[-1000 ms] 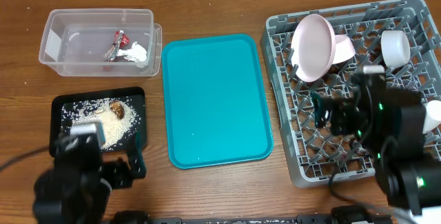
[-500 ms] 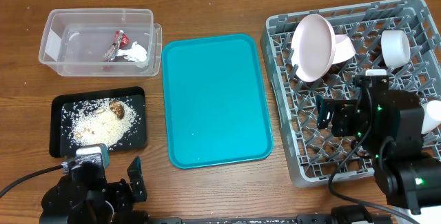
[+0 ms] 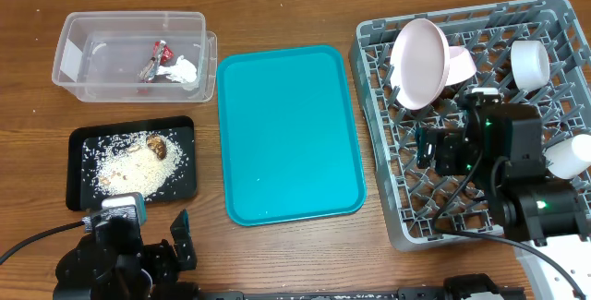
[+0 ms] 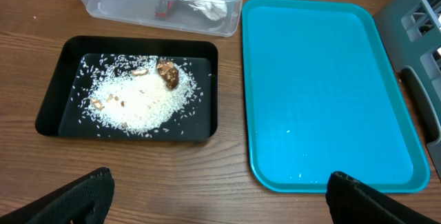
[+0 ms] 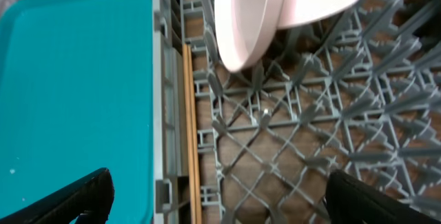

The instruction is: Sort waste into correct bins and load items into the dishwasher

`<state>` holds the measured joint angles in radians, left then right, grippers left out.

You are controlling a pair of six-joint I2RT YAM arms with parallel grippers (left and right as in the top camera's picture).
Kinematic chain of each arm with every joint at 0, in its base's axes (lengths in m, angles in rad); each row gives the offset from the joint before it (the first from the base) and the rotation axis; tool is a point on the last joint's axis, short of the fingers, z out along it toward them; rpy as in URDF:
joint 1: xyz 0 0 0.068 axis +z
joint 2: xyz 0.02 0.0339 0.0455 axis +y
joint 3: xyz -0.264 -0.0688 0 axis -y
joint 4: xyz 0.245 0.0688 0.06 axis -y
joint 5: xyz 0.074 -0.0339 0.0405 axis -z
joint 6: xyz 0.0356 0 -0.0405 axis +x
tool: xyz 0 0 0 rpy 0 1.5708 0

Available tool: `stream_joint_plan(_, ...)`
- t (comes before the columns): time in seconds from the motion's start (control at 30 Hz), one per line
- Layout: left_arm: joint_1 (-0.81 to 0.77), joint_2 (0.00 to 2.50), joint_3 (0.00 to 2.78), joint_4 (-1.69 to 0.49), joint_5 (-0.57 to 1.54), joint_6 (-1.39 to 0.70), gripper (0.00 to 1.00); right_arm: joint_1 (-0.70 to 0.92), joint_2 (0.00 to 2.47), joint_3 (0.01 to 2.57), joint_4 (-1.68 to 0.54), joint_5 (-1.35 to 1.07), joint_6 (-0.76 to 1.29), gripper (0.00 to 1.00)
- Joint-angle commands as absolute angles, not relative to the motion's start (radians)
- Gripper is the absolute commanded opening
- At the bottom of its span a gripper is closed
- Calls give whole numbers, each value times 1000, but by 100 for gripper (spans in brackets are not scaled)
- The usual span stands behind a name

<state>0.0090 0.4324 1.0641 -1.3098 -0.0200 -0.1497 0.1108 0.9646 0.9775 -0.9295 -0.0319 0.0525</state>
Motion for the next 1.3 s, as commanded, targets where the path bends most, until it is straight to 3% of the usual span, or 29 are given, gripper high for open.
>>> stream_joint_plan(0.0, 12, 425, 1057, -1307, -29, -145, 100, 105, 940, 968, -930, -14, 55, 100)
stream_joint_plan(0.43, 12, 425, 1057, -1307, -29, -145, 100, 105, 607, 875, -867, 51, 44, 100)
stream_joint_plan(0.9, 12, 425, 1057, -1307, -29, -146, 100, 105, 79, 280, -317, 29, 45, 100)
stream_joint_plan(1.2, 12, 425, 1057, -1307, -29, -145, 100, 87, 2, 15, 68, 36, 26, 100)
stream_joint_plan(1.27, 12, 425, 1057, -1307, -29, -145, 100, 84, 2, 8, 68, 27, -5, 100)
